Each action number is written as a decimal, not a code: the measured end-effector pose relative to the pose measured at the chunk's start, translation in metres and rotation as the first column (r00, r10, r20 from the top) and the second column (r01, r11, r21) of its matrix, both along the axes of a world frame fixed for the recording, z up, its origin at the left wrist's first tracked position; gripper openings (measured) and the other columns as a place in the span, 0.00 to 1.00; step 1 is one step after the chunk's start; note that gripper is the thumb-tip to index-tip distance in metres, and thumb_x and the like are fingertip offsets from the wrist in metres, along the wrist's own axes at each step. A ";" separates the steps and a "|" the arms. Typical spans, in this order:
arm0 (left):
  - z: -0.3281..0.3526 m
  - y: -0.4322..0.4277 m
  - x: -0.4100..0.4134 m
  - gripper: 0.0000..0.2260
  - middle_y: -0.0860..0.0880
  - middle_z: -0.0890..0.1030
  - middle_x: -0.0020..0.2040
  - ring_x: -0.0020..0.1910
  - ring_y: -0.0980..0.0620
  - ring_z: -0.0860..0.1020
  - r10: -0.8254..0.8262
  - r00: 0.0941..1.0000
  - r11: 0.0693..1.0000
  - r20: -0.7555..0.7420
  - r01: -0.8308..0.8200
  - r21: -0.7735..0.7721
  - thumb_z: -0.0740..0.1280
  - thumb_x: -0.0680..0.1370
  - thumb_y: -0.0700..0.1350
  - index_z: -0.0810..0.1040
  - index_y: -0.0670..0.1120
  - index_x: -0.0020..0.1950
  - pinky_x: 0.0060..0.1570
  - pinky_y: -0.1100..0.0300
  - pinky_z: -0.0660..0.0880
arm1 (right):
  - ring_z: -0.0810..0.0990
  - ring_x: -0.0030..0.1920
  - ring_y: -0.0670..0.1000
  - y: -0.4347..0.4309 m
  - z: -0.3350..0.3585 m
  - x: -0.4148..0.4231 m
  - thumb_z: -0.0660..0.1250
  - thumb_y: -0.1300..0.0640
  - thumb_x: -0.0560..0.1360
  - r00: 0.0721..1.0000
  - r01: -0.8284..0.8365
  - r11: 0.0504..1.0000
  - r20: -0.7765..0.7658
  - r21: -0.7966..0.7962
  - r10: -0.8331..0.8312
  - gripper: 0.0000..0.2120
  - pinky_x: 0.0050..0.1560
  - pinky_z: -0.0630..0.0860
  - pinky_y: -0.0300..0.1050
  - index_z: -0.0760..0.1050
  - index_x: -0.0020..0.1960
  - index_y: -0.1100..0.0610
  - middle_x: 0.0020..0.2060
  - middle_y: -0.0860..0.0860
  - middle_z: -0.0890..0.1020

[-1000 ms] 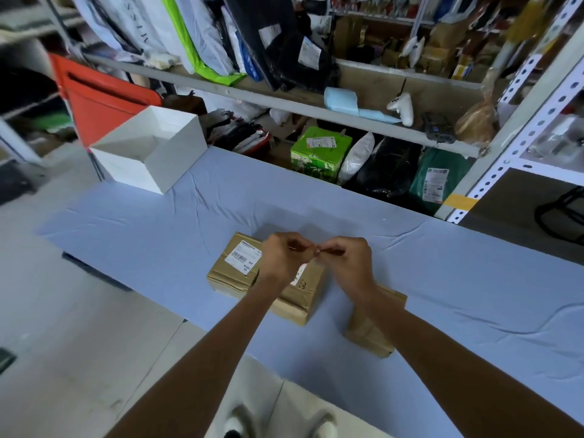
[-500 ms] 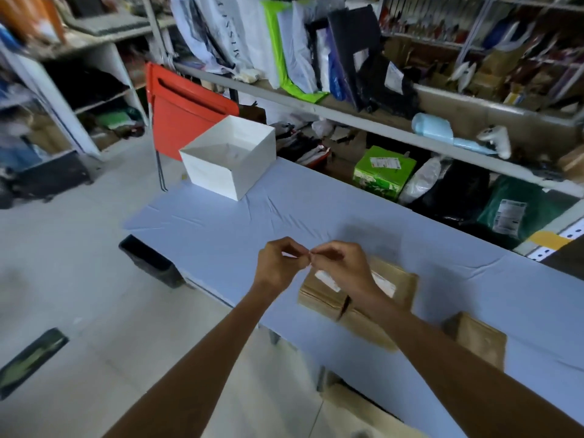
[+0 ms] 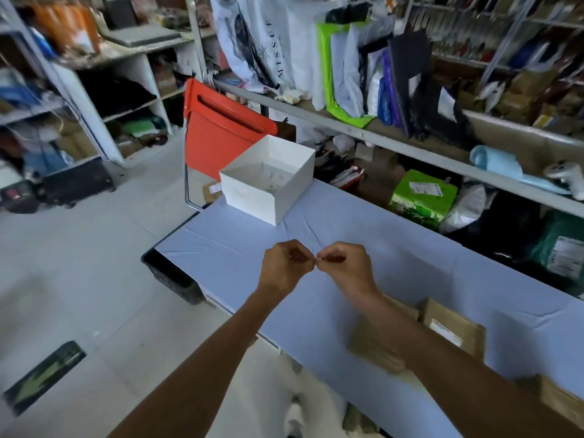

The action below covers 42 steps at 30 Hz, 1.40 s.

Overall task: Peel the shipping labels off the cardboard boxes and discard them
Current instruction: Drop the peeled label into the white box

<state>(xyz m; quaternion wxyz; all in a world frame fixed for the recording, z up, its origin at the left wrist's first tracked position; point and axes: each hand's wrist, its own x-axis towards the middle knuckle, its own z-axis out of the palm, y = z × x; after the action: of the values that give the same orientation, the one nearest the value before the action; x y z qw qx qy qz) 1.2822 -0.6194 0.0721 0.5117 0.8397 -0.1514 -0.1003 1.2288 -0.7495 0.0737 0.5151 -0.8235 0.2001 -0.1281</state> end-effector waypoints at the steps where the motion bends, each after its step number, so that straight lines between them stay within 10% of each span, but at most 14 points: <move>1: 0.000 0.000 0.011 0.04 0.49 0.84 0.38 0.38 0.54 0.83 0.006 1.000 1.000 0.001 -0.006 0.003 0.75 0.69 0.41 0.81 0.47 0.38 0.45 0.61 0.80 | 0.82 0.37 0.44 -0.001 -0.001 0.013 0.75 0.63 0.67 1.000 -0.015 1.000 -0.014 -0.015 0.015 0.04 0.41 0.77 0.33 0.83 0.41 0.58 0.35 0.49 0.84; 10: 0.002 -0.003 0.109 0.04 0.49 0.84 0.40 0.39 0.56 0.81 0.031 0.999 0.995 0.031 -0.034 0.097 0.73 0.70 0.42 0.82 0.44 0.43 0.40 0.71 0.74 | 0.83 0.40 0.49 -0.003 0.004 0.116 0.75 0.61 0.68 0.995 -0.096 0.981 -0.035 -0.166 0.091 0.10 0.47 0.81 0.42 0.82 0.49 0.60 0.41 0.53 0.85; 15: 0.010 0.005 0.173 0.05 0.50 0.83 0.42 0.40 0.52 0.80 -0.094 0.990 0.961 0.102 0.063 0.269 0.73 0.69 0.44 0.80 0.46 0.43 0.42 0.59 0.77 | 0.82 0.38 0.47 0.006 0.008 0.182 0.74 0.64 0.66 0.993 -0.097 0.970 -0.082 -0.224 0.081 0.04 0.45 0.81 0.44 0.84 0.40 0.59 0.37 0.51 0.85; 27: 0.038 0.023 0.320 0.17 0.46 0.76 0.57 0.55 0.44 0.76 -0.398 0.886 0.618 0.238 0.067 0.783 0.69 0.73 0.51 0.74 0.48 0.60 0.51 0.53 0.72 | 0.80 0.52 0.56 0.015 0.011 0.350 0.65 0.71 0.71 0.991 -0.110 0.904 -0.116 -0.413 0.067 0.14 0.55 0.78 0.50 0.79 0.55 0.64 0.52 0.58 0.81; 42: 0.032 0.018 0.344 0.20 0.47 0.77 0.56 0.54 0.46 0.77 -0.406 0.885 0.619 0.227 0.084 0.781 0.71 0.72 0.54 0.74 0.47 0.61 0.52 0.52 0.75 | 0.75 0.60 0.54 0.009 0.015 0.346 0.70 0.53 0.72 0.925 -0.281 0.855 -0.358 -0.435 0.122 0.20 0.59 0.74 0.47 0.74 0.62 0.60 0.60 0.56 0.76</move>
<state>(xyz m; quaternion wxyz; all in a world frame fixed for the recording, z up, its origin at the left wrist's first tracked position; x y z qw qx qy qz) 1.6265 -0.6018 0.1041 0.0587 0.9477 -0.3083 -0.0585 1.5751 -0.7406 0.0883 0.2672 -0.9511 0.1539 0.0164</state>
